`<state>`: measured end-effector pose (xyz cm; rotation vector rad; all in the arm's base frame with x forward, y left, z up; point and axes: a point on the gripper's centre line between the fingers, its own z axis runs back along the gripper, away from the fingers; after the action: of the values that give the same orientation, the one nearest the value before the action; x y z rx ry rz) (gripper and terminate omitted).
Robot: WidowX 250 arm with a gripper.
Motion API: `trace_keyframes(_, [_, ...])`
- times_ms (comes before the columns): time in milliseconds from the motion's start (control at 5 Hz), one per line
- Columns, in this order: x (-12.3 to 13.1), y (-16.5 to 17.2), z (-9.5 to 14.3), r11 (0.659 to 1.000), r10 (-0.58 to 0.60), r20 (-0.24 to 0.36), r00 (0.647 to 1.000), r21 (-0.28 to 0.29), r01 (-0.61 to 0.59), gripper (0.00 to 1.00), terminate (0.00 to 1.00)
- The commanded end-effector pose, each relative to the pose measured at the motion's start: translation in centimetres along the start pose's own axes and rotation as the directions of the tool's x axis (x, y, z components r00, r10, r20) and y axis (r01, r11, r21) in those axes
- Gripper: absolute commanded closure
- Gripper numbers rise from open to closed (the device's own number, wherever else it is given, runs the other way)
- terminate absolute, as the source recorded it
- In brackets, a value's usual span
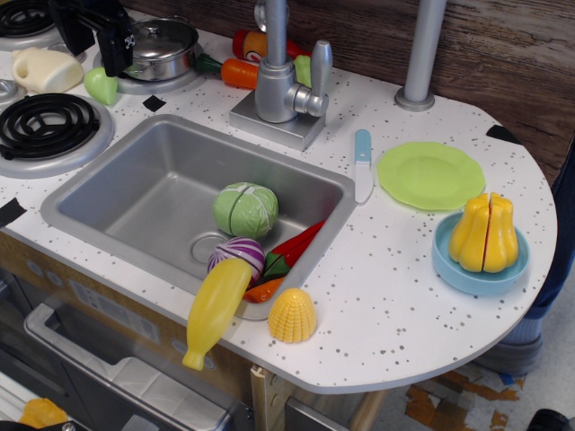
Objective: Put banana on plate
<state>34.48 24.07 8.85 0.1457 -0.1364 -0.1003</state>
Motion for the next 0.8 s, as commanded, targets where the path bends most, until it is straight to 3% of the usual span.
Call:
trace_keyframes(0, [0.0,0.0,0.0,1.0,0.0,0.0,1.0,0.0,0.0,0.0,0.0])
trace_keyframes(400, [-4.5,-6.2,4.2,0.992,0.12,-0.032,0.992,0.042,-0.119,0.0,0.0])
trace_keyframes(600, [-6.6,-10.5,5.3,0.977,0.212,-0.062,0.975,0.026,-0.211,0.0,0.0])
